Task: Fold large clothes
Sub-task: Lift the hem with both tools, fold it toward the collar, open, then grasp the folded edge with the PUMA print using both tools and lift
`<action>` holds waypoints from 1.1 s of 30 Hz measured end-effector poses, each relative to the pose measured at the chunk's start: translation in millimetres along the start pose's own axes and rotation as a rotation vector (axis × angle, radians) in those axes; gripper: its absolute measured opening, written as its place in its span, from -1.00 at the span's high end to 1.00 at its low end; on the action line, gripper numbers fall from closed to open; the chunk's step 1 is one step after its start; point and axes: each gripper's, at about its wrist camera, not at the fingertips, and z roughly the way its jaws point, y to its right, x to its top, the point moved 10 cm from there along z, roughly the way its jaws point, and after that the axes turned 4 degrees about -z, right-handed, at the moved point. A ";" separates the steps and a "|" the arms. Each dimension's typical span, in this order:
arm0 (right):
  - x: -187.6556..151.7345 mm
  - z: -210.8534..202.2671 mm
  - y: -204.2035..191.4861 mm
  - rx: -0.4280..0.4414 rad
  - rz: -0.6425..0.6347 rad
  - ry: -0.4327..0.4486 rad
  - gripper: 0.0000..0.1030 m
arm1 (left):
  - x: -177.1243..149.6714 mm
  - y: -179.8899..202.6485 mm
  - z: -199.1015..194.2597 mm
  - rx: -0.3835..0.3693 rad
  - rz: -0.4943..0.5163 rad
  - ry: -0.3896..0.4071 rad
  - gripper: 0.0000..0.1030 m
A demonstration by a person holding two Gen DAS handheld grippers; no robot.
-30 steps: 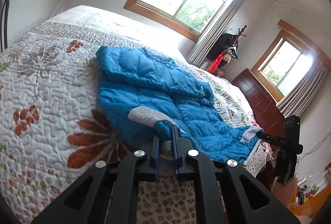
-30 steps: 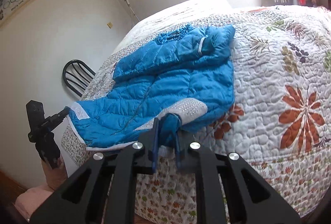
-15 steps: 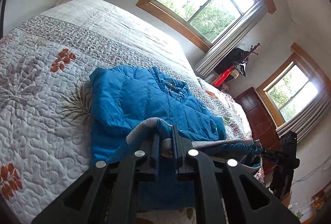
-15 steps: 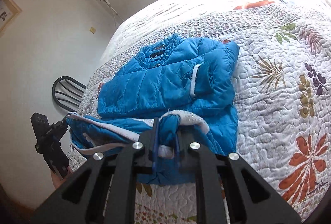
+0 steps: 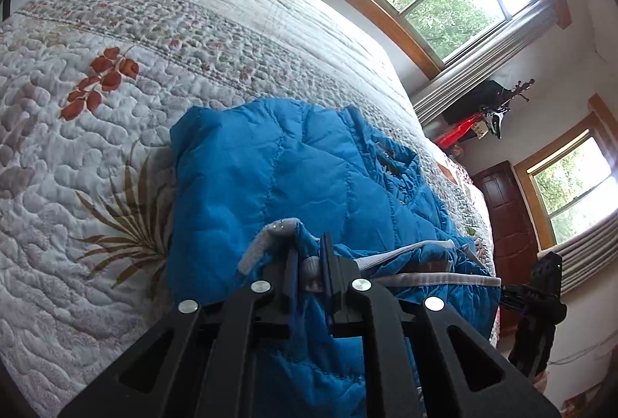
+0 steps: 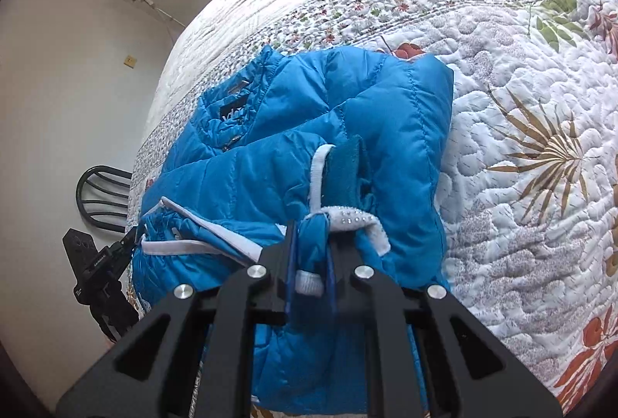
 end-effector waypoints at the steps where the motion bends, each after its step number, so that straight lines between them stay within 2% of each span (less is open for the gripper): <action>1: 1.1 4.2 2.8 0.004 0.008 -0.004 0.77 | 0.8 -3.6 7.1 0.001 -0.009 -0.010 0.79; 6: 3.2 12.8 9.2 0.035 0.034 -0.017 0.74 | 2.3 -9.9 19.4 -0.017 -0.028 -0.025 0.77; 9: 2.1 5.4 6.1 0.072 0.034 -0.017 0.59 | 1.7 -7.1 17.1 -0.017 -0.016 -0.043 0.71; 11: 1.0 -6.4 3.1 0.097 0.024 -0.005 0.41 | 2.1 -3.2 10.7 -0.032 -0.016 -0.055 0.66; 12: 0.6 -13.0 2.6 0.110 0.028 0.007 0.09 | 2.9 -0.9 6.3 -0.044 -0.012 -0.056 0.58; 13: 1.9 -20.7 2.9 0.111 0.031 0.027 -0.36 | 3.7 0.8 1.0 -0.052 -0.006 -0.052 0.40; 14: 3.3 -31.6 3.7 0.098 0.019 0.066 -0.40 | 4.9 1.5 -6.2 -0.050 -0.001 -0.039 0.29; 15: 4.1 -40.5 4.8 0.076 0.001 0.090 -0.40 | 6.0 2.2 -13.6 -0.050 0.004 -0.026 0.20; 18: 1.0 -61.5 7.2 0.086 -0.022 0.128 -0.39 | 7.0 -0.2 -37.8 -0.063 0.007 0.007 0.17; 20: -2.7 -69.6 9.4 0.063 -0.055 0.140 -0.39 | 8.8 -3.7 -52.6 -0.058 0.033 0.043 0.10; 23: -6.1 -67.6 11.3 0.028 -0.101 0.133 -0.39 | 11.5 -13.2 -64.6 0.007 0.091 0.095 0.02; 26: -6.4 -52.8 10.4 -0.019 -0.156 0.109 -0.39 | 15.7 -18.9 -60.8 0.060 0.138 0.113 0.01; 29: -2.7 -35.8 3.5 -0.065 -0.232 0.099 -0.39 | 18.1 -13.3 -48.6 0.121 0.253 0.126 0.01; 33: 3.1 -16.9 -9.6 -0.080 -0.324 0.082 -0.39 | 10.5 4.6 -29.2 0.140 0.415 0.097 -0.09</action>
